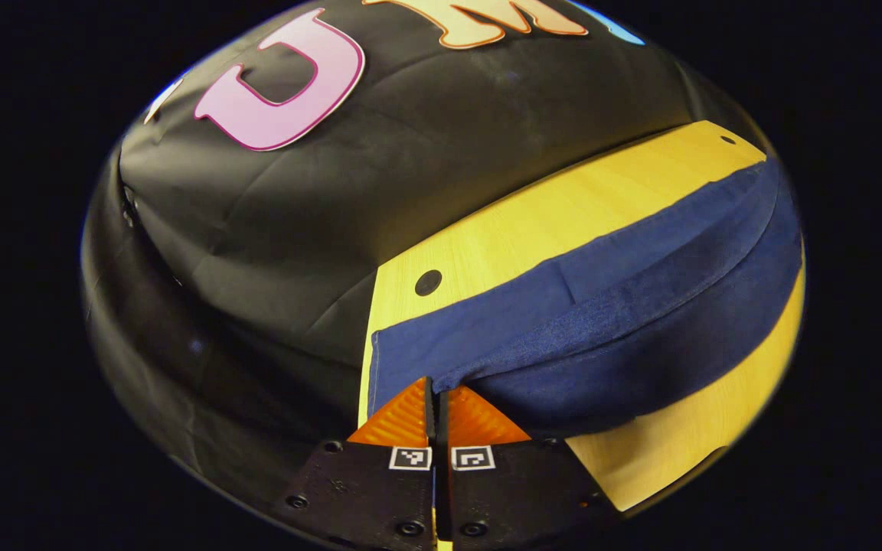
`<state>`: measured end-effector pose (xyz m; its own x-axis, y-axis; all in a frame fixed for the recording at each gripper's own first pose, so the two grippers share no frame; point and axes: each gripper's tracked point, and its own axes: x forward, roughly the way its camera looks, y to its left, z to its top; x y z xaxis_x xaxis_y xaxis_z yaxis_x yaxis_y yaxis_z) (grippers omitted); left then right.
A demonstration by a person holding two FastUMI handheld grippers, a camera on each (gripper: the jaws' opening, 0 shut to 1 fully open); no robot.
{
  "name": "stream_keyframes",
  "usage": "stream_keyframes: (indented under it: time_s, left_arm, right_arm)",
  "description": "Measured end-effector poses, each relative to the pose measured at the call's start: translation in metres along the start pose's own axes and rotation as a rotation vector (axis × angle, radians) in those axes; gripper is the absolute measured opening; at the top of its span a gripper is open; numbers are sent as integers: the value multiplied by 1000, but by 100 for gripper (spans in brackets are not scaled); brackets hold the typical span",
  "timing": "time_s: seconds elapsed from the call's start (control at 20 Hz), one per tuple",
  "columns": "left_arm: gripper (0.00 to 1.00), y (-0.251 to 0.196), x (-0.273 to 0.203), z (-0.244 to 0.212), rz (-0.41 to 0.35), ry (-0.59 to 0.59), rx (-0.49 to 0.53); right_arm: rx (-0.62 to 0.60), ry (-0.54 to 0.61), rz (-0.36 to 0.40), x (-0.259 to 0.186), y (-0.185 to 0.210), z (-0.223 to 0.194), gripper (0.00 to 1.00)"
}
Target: Grasp the waist and the cuffs of the jeans and fold them to make the two legs overlap; first hold the waist and fold one-third of the jeans toward the cuffs, then hold the cuffs and fold the remaining one-third in the same direction to finish folding.
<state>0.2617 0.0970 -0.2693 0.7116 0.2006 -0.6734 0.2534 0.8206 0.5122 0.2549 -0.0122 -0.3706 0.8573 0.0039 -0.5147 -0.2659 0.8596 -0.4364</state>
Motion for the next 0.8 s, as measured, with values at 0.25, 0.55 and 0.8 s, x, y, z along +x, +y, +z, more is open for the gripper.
stream_keyframes:
  time_s: [0.25,0.55,0.8]
  left_arm:
    - [0,-17,53,9,13,36,8]
    - [67,-33,77,17,-2,-13,-99]
    - [94,-29,31,63,-3,-200,-216]
  right_arm:
    - [15,44,29,57,18,-23,2]
    - [78,37,22,68,7,-20,62]
    - [283,5,-104,37,-52,-14,100]
